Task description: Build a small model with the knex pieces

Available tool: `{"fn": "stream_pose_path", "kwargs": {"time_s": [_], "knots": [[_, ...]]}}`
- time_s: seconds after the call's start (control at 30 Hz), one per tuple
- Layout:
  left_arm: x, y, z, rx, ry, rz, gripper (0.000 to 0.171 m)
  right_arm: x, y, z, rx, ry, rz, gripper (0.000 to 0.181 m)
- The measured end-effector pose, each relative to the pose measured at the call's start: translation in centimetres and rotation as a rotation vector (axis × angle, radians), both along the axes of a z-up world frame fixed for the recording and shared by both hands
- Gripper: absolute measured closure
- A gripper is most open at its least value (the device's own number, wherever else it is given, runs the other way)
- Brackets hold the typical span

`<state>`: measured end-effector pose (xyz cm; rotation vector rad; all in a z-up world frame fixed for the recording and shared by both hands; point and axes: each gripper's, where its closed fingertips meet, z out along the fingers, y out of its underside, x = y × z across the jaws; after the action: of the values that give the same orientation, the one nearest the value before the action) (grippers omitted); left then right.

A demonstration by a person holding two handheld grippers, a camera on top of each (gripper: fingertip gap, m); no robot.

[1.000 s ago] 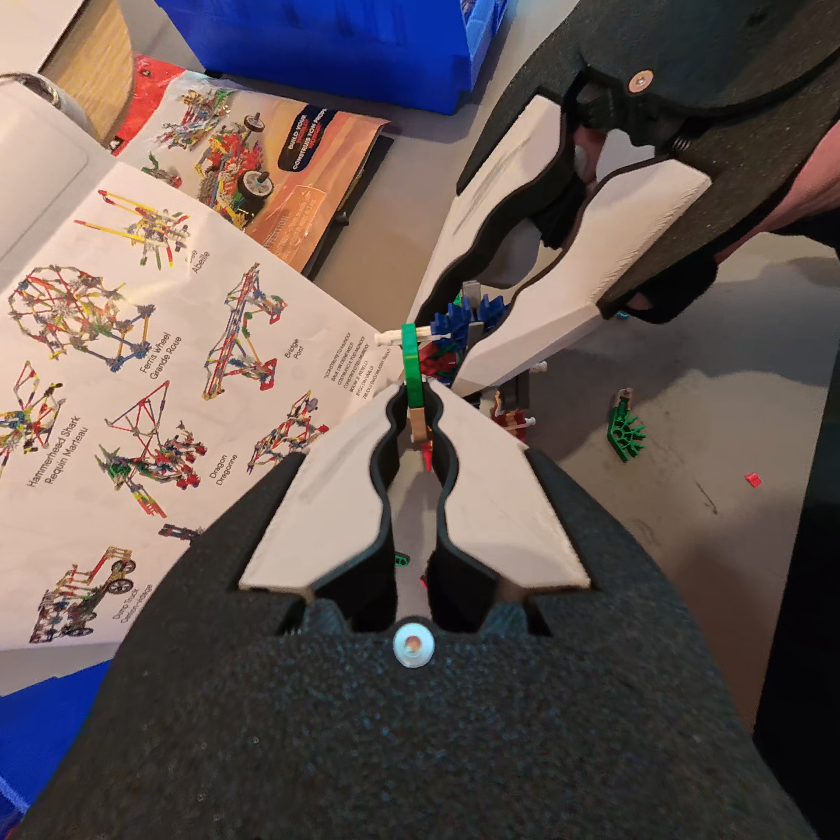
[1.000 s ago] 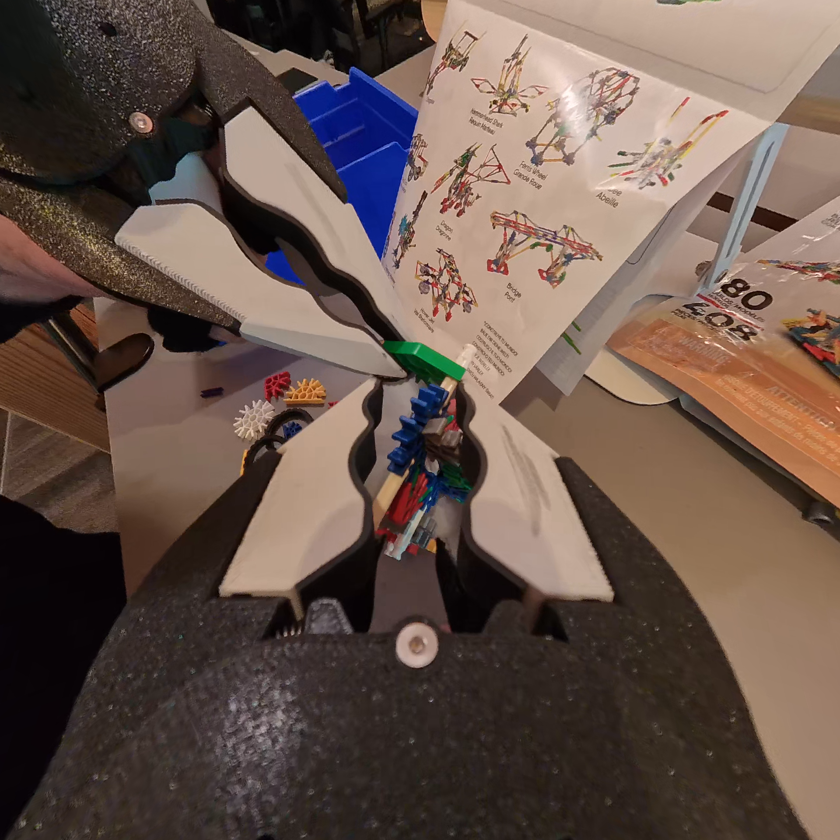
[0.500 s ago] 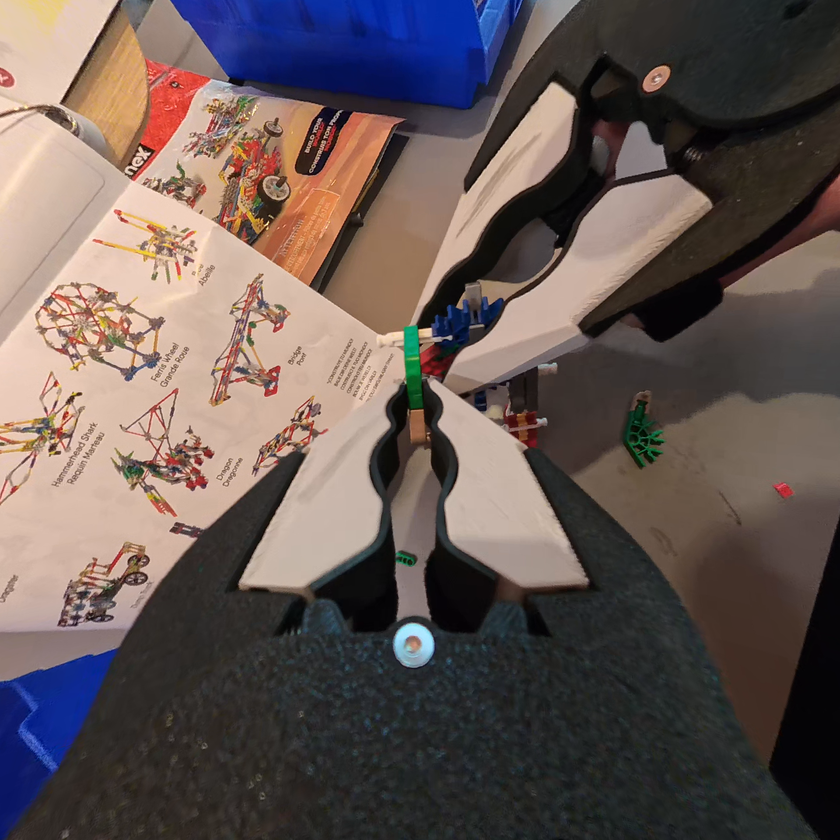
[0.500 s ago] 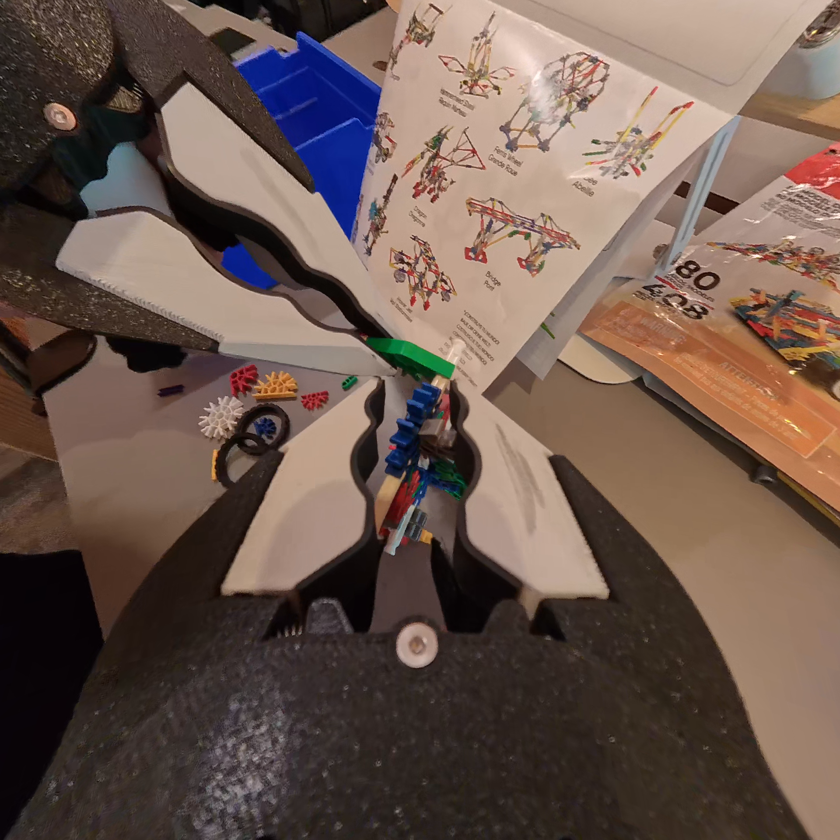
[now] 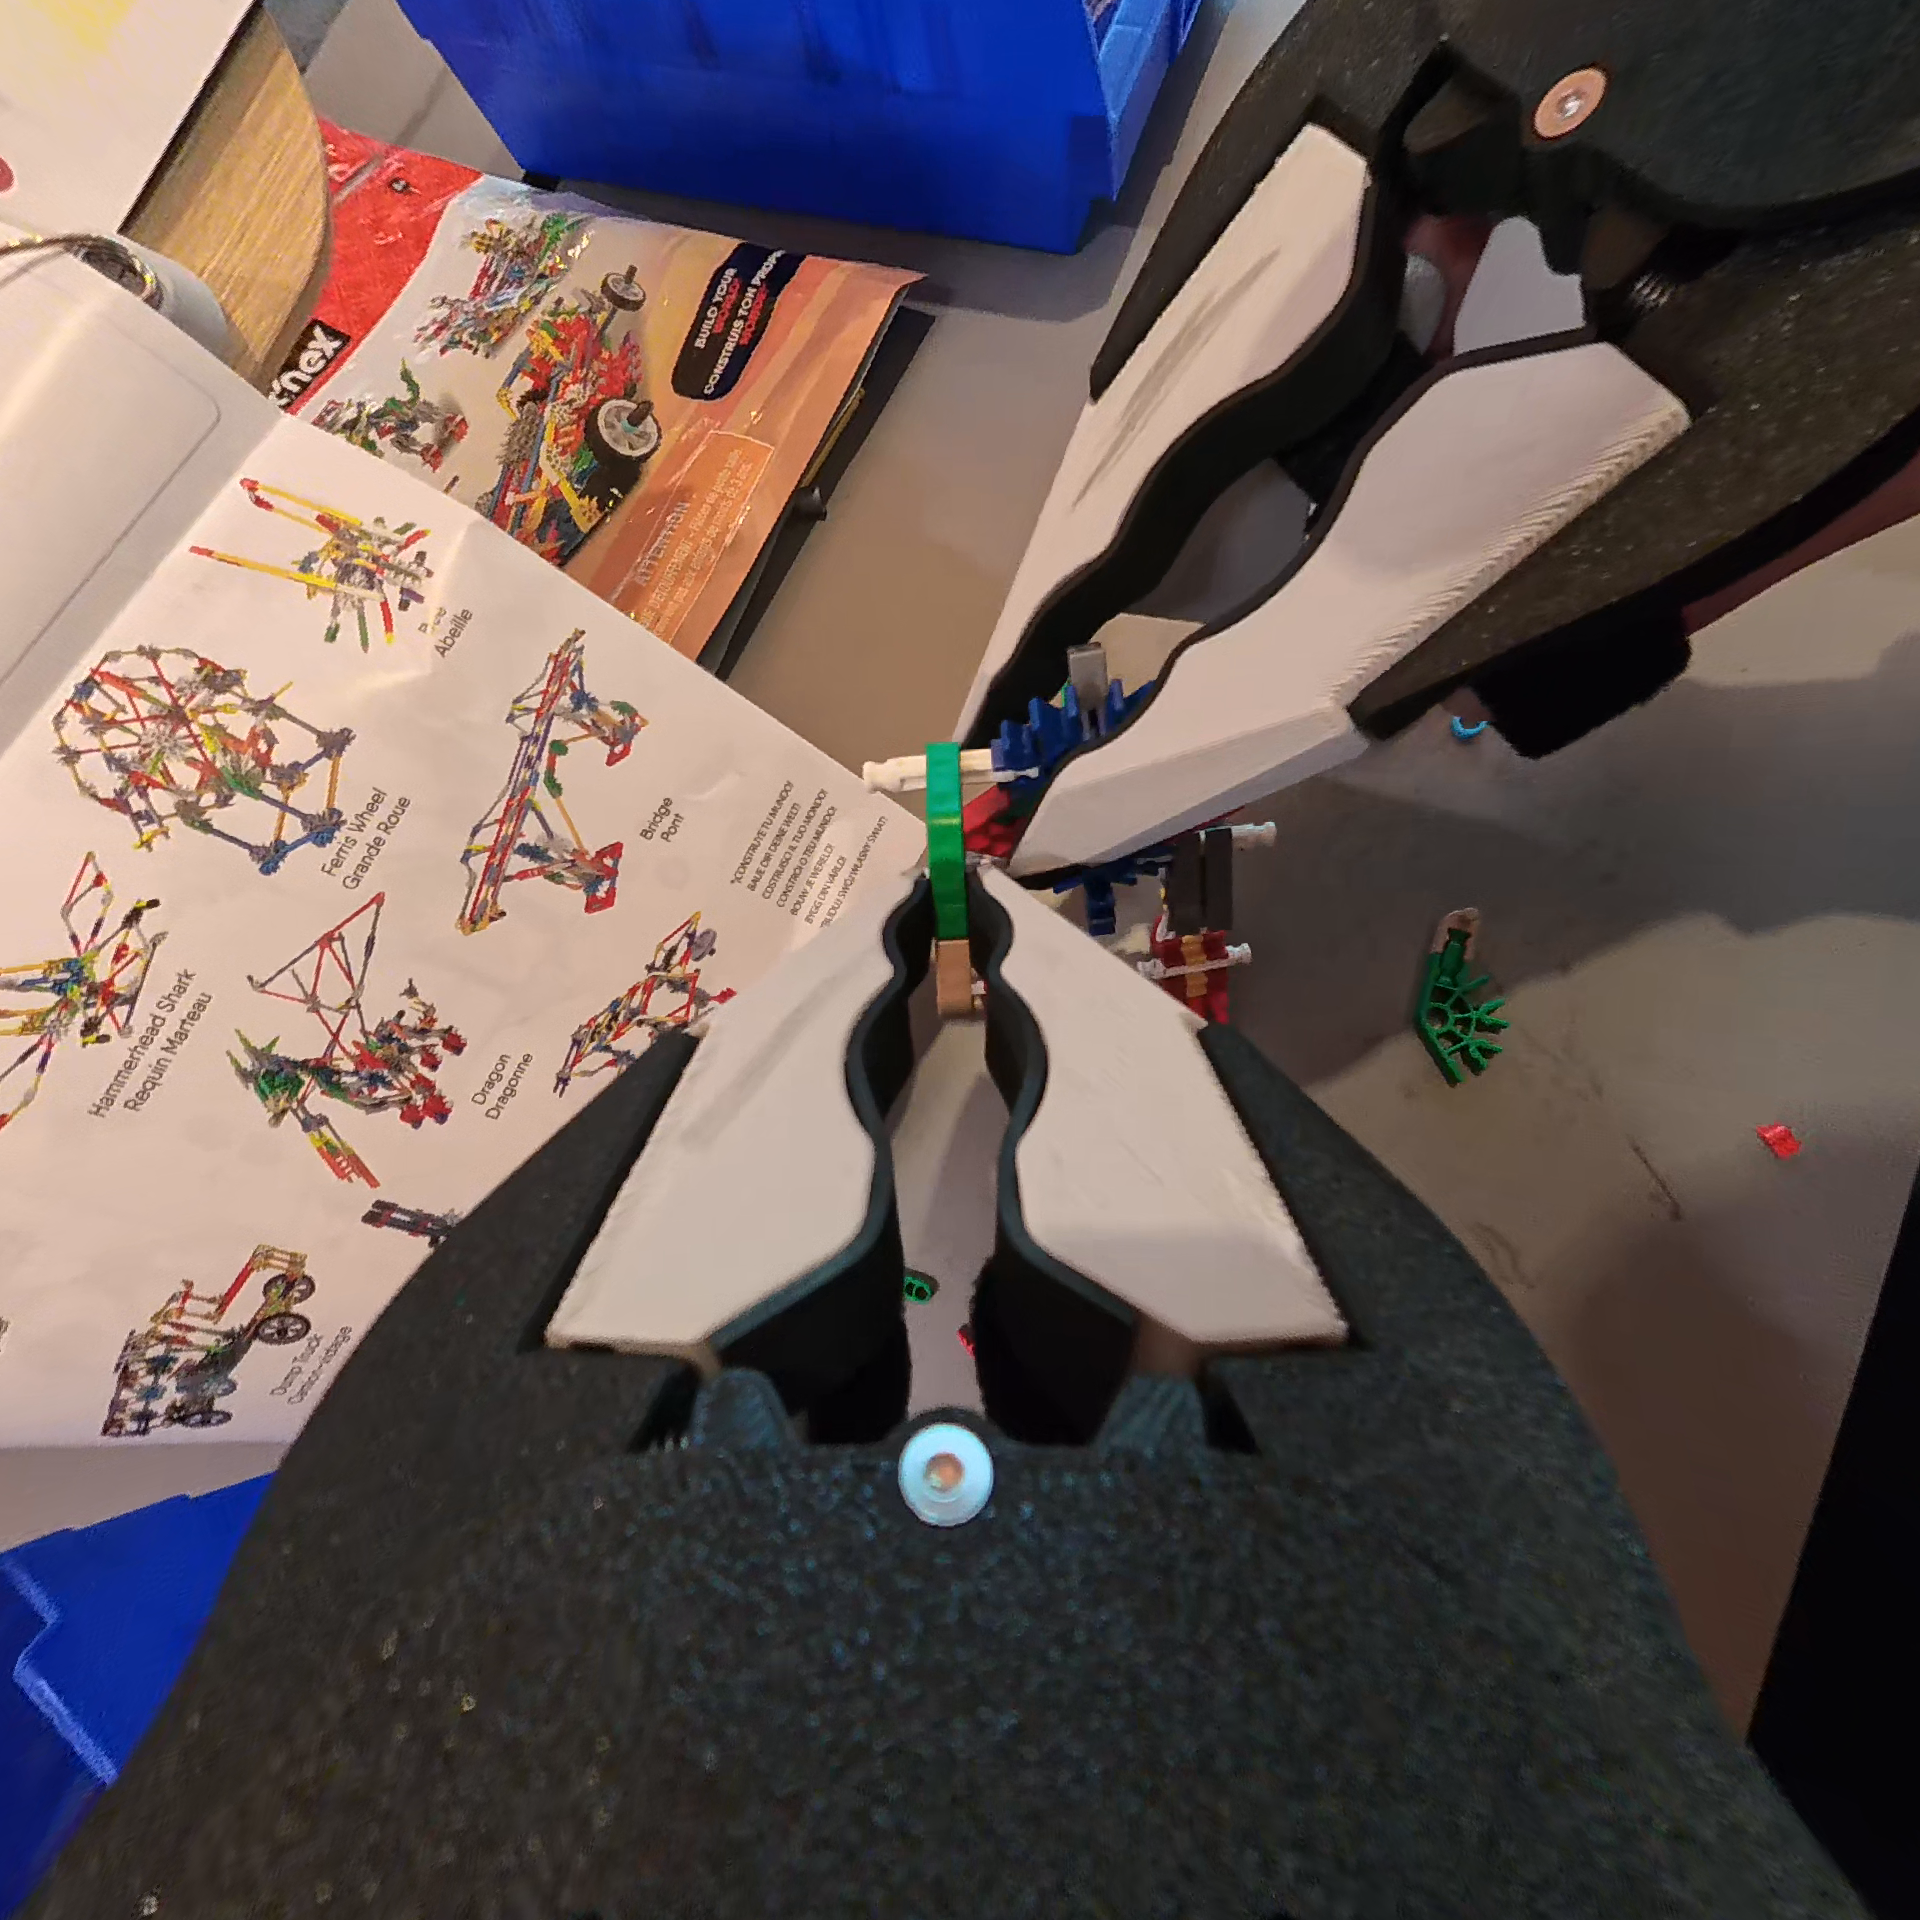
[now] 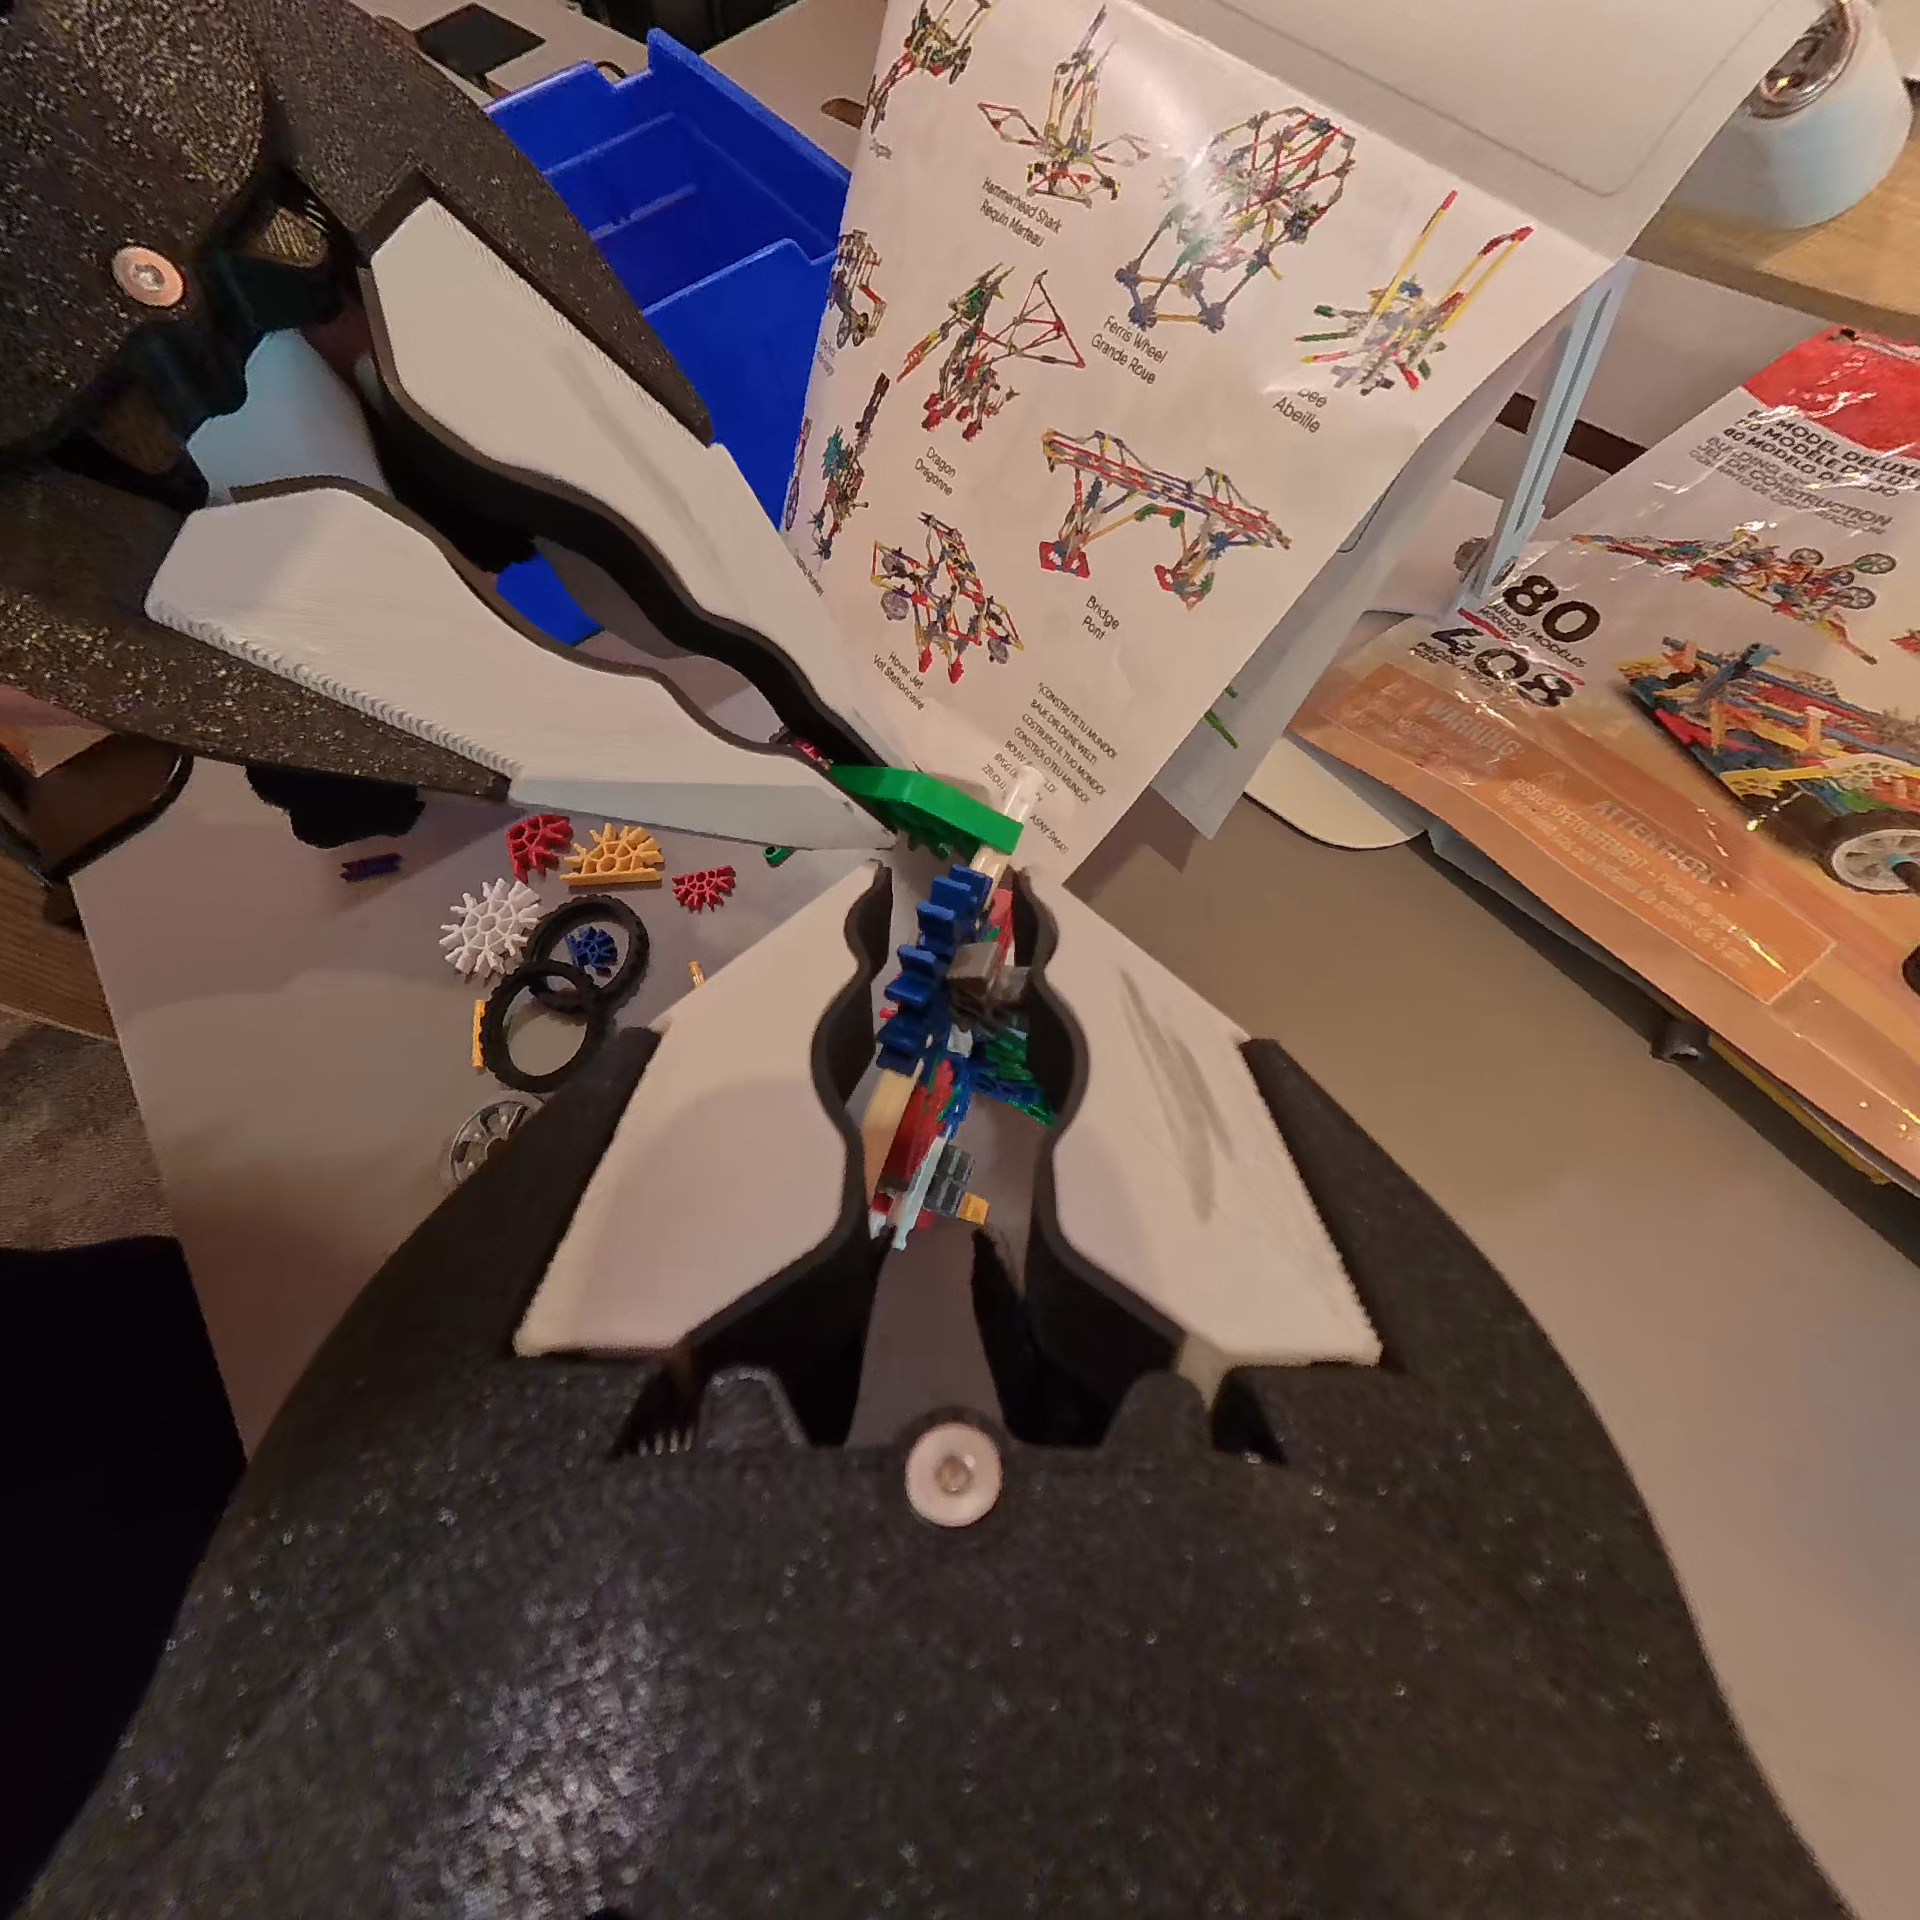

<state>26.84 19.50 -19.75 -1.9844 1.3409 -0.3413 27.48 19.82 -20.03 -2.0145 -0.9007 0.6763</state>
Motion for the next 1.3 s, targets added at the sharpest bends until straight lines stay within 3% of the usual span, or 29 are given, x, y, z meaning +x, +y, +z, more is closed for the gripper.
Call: {"fn": "stream_pose_path", "kwargs": {"time_s": [0.4,0.77,1.3], "knots": [[0.0,0.0,-0.2,0.042,0.040,-0.002,0.170,-0.3,-0.2,0.1,-0.001,0.014,0.038,0.164],[0.4,0.2,-0.2,0.096,0.110,-0.090,0.171,-0.1,-0.2,0.0,0.002,0.005,0.083,0.164],[0.8,0.2,0.6,-0.009,0.161,-0.213,0.170,-0.4,-0.3,-0.1,0.027,-0.009,0.115,0.165]]}}
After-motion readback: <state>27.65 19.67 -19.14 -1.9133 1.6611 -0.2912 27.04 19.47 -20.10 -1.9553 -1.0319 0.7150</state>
